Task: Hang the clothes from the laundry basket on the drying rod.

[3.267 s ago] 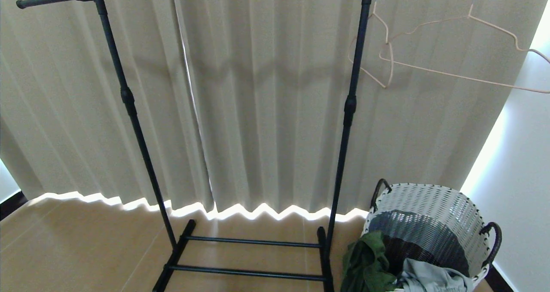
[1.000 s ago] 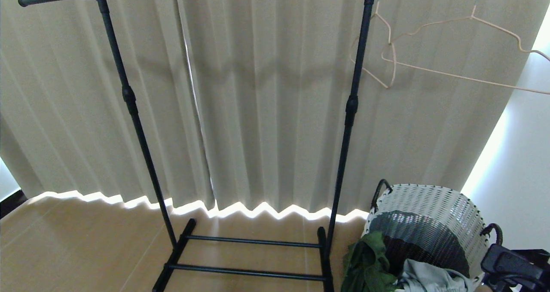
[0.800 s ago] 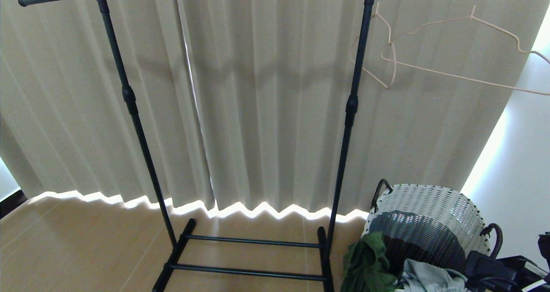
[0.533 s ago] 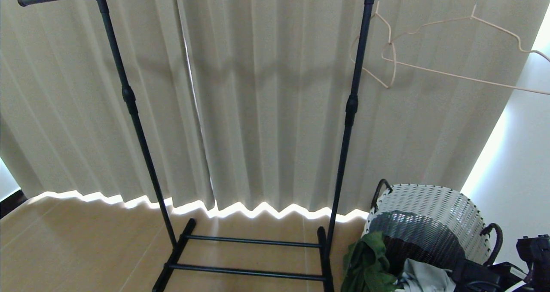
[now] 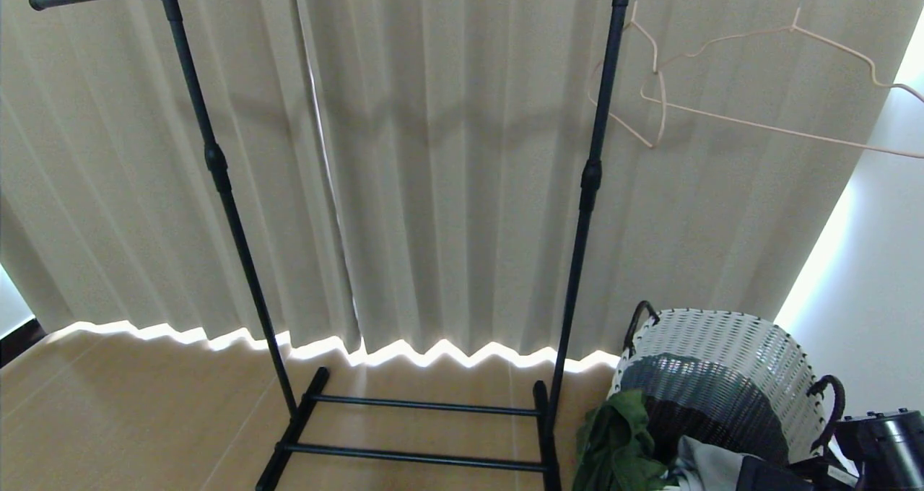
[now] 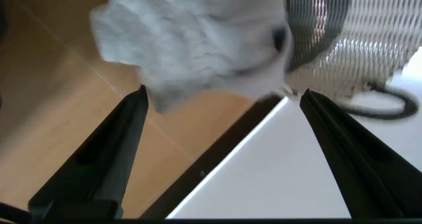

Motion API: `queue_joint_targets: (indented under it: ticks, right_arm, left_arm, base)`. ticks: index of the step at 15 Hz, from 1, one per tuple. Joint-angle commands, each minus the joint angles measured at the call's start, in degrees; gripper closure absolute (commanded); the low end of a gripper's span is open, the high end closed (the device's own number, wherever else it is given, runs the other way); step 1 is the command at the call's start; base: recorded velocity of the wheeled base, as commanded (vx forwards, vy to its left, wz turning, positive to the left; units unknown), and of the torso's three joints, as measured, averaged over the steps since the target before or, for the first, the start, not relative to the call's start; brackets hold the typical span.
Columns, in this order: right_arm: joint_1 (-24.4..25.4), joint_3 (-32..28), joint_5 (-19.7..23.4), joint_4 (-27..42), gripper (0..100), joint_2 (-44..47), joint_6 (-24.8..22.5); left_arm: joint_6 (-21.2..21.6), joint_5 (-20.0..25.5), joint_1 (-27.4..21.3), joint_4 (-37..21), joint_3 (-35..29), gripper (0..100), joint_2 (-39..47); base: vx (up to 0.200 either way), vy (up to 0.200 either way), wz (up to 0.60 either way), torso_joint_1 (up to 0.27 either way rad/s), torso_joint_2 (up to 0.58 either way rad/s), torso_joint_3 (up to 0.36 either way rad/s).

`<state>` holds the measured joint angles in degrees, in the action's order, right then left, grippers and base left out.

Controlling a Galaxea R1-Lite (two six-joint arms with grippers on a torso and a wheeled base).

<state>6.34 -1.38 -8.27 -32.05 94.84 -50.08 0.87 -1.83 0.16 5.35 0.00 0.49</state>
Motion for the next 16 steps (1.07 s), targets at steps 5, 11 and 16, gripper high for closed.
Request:
queue_joint_targets:
  ticks: [5,11,16]
  right_arm:
    - [3.9,-1.3,-0.3,-0.2,0,1.3,0.2]
    - [0.2,-4.0,-0.6,-5.8,100,8.6,0.5]
    - [-0.5,-3.3,-0.8,-10.7,100,9.7,0.4]
  left_arm:
    - [0.0,0.0,0.0,0.0,0.0,0,0.1]
    - [0.0,0.0,0.0,0.0,0.0,0,0.0]
    - [0.2,0.4,0.0,0.0,0.0,0,0.0]
  base:
    - [0.000,0.000,0.00,0.000,0.00,0.000]
    - [0.000,0.000,0.00,0.000,0.00,0.000]
    - [0.000,0.000,0.00,0.000,0.00,0.000]
